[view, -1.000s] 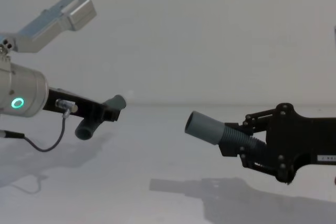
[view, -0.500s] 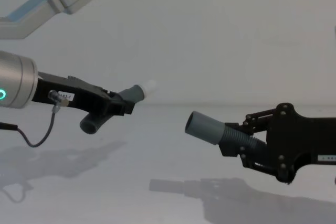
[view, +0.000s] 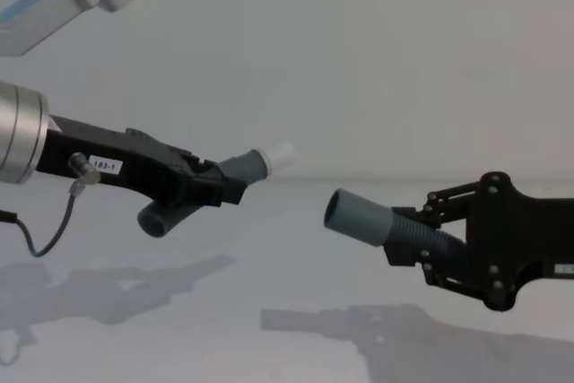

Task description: Use both hands to pick up one end of the pipe from the table, align the ends, and insert them.

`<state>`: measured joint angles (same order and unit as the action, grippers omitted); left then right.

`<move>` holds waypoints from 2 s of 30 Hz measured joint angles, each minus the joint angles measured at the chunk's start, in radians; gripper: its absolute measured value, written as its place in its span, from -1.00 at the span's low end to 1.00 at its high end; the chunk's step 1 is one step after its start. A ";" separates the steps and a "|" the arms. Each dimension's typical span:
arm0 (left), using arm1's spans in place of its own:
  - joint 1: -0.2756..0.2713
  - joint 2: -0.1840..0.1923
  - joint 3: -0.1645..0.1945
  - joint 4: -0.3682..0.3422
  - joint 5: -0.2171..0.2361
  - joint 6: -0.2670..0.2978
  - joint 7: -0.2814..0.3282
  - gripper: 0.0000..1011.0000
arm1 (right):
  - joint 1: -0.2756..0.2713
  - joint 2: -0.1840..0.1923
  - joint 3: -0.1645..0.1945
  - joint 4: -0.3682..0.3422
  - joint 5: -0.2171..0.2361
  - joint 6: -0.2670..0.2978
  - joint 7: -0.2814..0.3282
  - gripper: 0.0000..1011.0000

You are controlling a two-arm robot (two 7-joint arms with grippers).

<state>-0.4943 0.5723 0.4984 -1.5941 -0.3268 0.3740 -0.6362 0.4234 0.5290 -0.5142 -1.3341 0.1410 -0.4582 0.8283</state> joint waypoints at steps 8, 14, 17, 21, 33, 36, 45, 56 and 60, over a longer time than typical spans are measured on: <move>-0.014 0.016 0.016 0.001 -0.010 -0.016 -0.043 -0.34 | 0.022 0.016 -0.002 0.037 -0.002 -0.075 0.020 -0.49; -0.031 0.022 0.030 0.014 -0.015 -0.025 -0.070 -0.34 | 0.038 0.028 -0.001 0.063 -0.018 -0.109 0.021 -0.49; -0.039 0.023 0.036 0.019 -0.017 -0.028 -0.081 -0.34 | 0.044 0.032 0.000 0.074 -0.030 -0.118 0.015 -0.48; -0.054 0.024 0.047 0.029 -0.021 -0.033 -0.103 -0.34 | 0.053 0.035 0.001 0.088 -0.045 -0.125 0.003 -0.49; -0.098 0.025 0.081 0.054 -0.037 -0.033 -0.169 -0.34 | 0.077 0.037 -0.001 0.139 -0.101 -0.135 -0.044 -0.49; -0.110 0.026 0.092 0.058 -0.041 -0.028 -0.187 -0.34 | 0.083 0.036 -0.001 0.155 -0.114 -0.134 -0.058 -0.48; -0.139 0.027 0.121 0.070 -0.046 -0.009 -0.225 -0.34 | 0.102 0.028 -0.001 0.191 -0.141 -0.131 -0.095 -0.49; -0.175 0.021 0.157 0.095 -0.045 0.008 -0.257 -0.34 | 0.119 0.025 -0.001 0.211 -0.158 -0.145 -0.125 -0.49; -0.186 0.017 0.167 0.106 -0.044 0.009 -0.265 -0.34 | 0.125 0.025 -0.002 0.215 -0.167 -0.163 -0.134 -0.49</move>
<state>-0.6806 0.5893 0.6655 -1.4886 -0.3712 0.3833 -0.9014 0.5481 0.5545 -0.5163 -1.1188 -0.0261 -0.6212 0.6944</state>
